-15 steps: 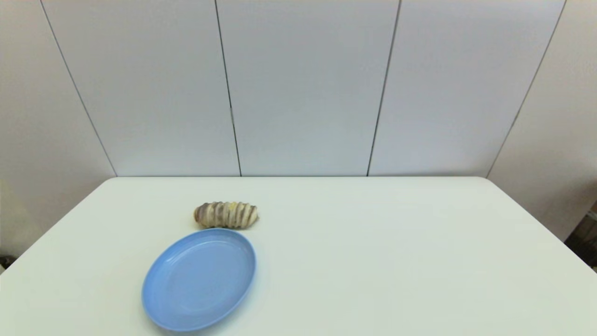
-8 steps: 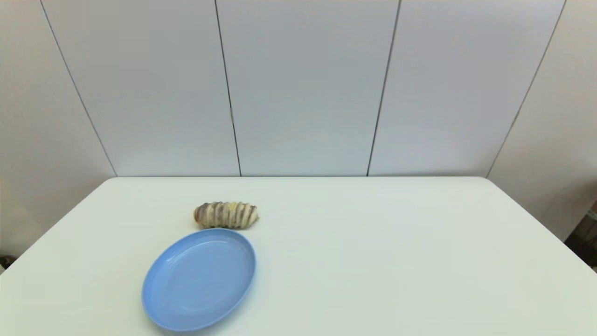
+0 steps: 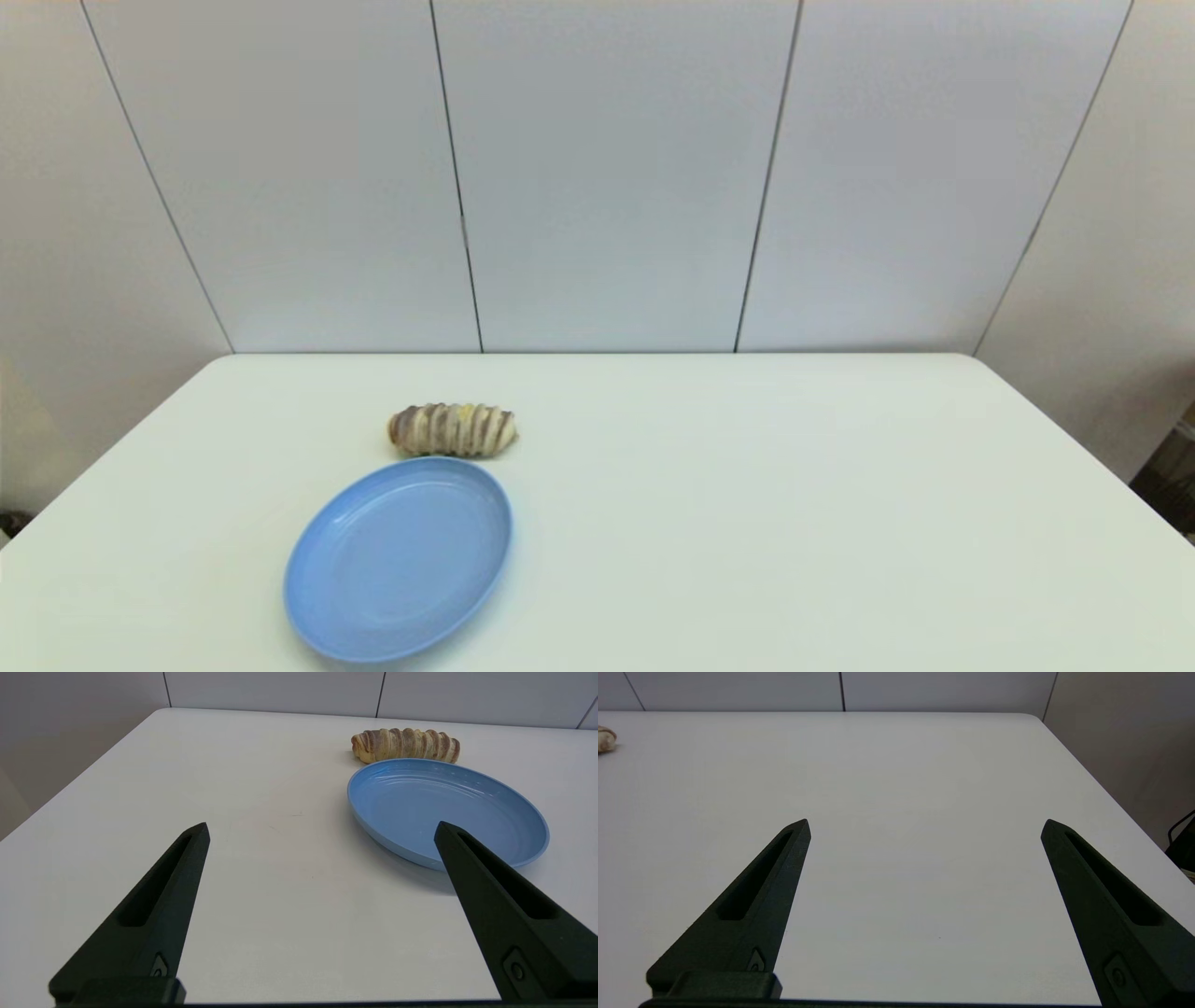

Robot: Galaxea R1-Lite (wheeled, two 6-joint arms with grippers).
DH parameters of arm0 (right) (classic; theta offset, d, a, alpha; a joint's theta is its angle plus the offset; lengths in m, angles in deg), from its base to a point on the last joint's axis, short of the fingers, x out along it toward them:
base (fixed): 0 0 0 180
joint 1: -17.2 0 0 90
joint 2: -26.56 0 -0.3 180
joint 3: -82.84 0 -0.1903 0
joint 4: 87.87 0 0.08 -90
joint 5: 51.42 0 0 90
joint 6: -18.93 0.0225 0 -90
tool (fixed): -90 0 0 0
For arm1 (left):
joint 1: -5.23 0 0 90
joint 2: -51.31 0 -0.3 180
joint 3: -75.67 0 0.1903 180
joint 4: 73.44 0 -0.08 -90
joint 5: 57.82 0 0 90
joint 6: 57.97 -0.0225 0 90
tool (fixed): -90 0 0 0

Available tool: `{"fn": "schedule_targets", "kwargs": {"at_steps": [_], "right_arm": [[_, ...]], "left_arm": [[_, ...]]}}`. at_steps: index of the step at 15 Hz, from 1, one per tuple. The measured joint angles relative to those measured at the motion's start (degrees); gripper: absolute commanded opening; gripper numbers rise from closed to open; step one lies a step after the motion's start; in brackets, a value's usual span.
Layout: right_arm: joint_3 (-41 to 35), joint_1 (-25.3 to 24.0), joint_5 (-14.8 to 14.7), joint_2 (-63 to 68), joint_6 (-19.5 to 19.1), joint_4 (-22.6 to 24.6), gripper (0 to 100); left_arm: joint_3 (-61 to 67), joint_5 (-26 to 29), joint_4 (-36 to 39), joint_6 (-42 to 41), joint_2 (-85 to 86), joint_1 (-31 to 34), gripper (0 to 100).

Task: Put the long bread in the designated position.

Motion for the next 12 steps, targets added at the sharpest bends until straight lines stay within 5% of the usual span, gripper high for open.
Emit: {"fn": "schedule_targets", "kwargs": {"at_steps": [12], "right_arm": [[0.0, -0.02, 0.0, 0.0, -0.16, 0.02, 100]], "left_arm": [[0.0, 0.02, 0.0, 0.0, -0.05, -0.02, 100]]}}
